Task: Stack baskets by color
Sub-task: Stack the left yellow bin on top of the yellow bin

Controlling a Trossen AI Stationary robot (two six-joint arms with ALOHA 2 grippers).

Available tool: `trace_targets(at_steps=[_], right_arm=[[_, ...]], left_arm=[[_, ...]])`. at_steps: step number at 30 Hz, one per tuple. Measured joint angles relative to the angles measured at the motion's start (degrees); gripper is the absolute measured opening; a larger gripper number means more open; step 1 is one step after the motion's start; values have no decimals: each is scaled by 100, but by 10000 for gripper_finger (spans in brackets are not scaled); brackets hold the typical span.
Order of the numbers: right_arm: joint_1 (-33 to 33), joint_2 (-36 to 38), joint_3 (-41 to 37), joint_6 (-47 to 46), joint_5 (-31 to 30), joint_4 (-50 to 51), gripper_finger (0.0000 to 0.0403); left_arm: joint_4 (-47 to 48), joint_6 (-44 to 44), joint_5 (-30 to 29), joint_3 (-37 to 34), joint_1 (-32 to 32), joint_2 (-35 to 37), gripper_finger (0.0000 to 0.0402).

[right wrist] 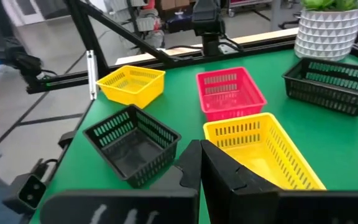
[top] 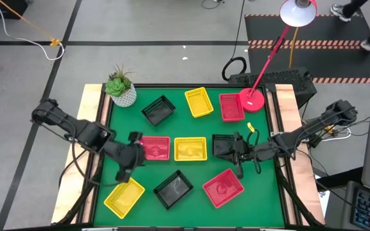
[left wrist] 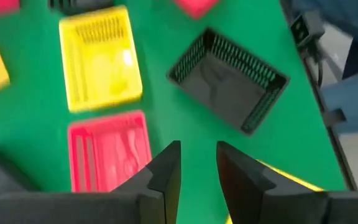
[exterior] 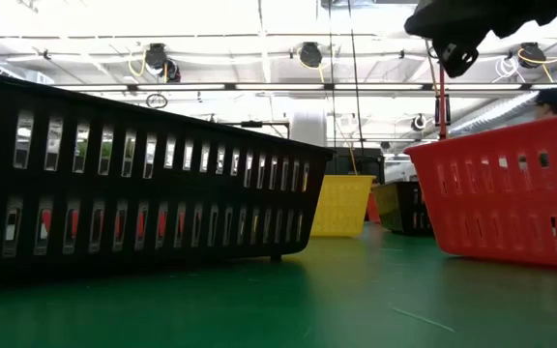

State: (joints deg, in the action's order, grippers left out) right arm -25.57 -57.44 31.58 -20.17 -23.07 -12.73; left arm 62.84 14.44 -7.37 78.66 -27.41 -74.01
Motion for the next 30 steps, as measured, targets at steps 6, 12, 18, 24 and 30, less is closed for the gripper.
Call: trace_targets(at_steps=[6, 12, 18, 24, 30], right_arm=[[-141, -105, -18, -12, -267, 2, 0], [-155, -199, -18, 56, -271, -257, 0], [-155, -226, -18, 198, -271, -376, 0], [-155, -226, -18, 198, -271, -373, 0], [-155, -226, -18, 279, -270, -368, 0]], left_arm=[[1642, 793, 231, 896, -1, -581, 100], [2277, 1422, 833, 941, -59, -868, 102], [2559, 1870, 737, 590, -451, -996, 144], [1920, 1781, 866, -83, -1054, -1000, 205], [1504, 2396, 1114, -351, -1388, -1000, 248]])
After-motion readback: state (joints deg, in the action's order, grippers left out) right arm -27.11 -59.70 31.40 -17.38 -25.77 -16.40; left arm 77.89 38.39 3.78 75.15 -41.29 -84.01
